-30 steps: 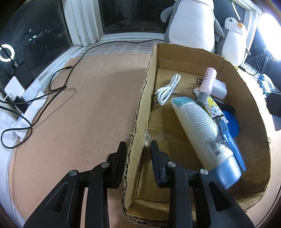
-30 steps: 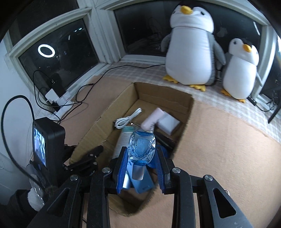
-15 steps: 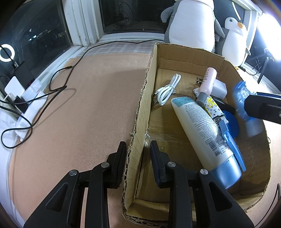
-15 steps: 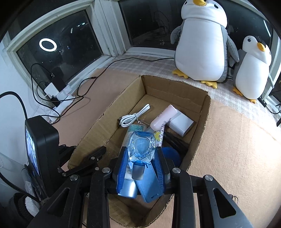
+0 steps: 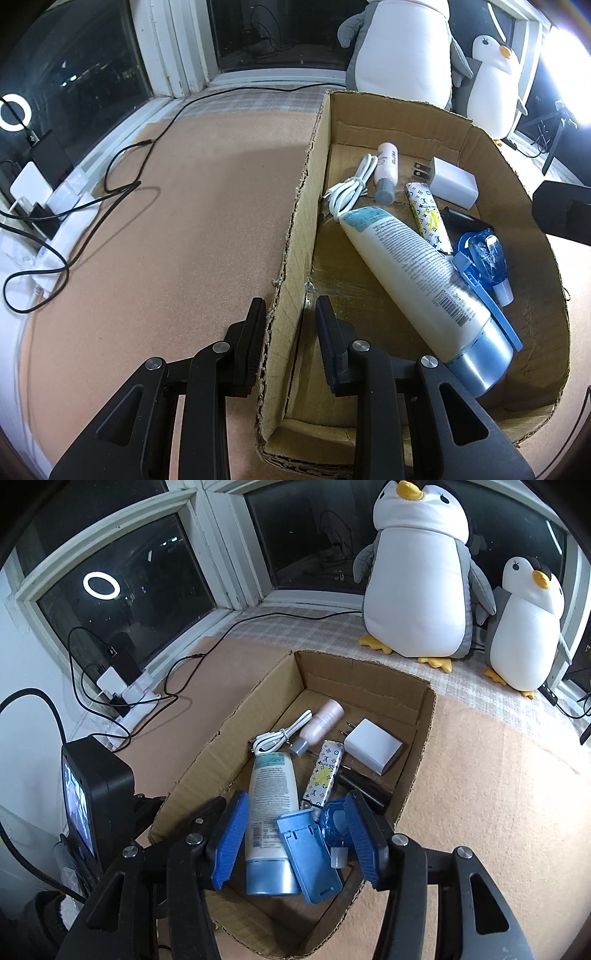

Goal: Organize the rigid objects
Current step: 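Carry the blue-capped bottle into the box and open the right tool, then return the right tool to the key ring and pinch the keys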

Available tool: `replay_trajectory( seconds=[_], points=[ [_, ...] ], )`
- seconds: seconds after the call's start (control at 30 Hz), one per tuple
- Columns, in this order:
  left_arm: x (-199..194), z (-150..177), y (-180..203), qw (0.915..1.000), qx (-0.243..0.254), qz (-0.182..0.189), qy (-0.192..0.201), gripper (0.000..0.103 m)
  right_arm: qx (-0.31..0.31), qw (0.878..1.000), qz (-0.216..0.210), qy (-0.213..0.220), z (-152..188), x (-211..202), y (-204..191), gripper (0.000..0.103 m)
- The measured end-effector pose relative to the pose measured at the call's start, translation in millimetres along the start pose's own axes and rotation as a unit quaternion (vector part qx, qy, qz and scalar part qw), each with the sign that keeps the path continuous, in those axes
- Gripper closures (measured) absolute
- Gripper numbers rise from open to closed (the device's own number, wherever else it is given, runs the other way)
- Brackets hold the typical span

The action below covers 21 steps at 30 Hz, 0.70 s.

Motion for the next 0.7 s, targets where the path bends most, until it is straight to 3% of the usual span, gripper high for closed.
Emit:
replay_trajectory(
  seconds=[0.37, 0.7],
  points=[
    [0, -1, 0, 1.0, 0.001, 0.0, 0.0, 0.077, 0.04, 0.999, 0.014, 0.014, 4, -20, 22, 0.053],
    [0, -1, 0, 1.0, 0.001, 0.0, 0.0, 0.077, 0.112, 0.992, 0.045, 0.019, 21, -55, 73, 0.053]
  ],
)
Point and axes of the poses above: each gripper's, at about its wrist camera, not at the fingertips, and x roughly the way its jaws point, y to its right, z to its underside, the point moved 1 cm from there along x, roughly the way its jaws point, and after that the axes turned 13 degrees about y, right-handed, at the moved point
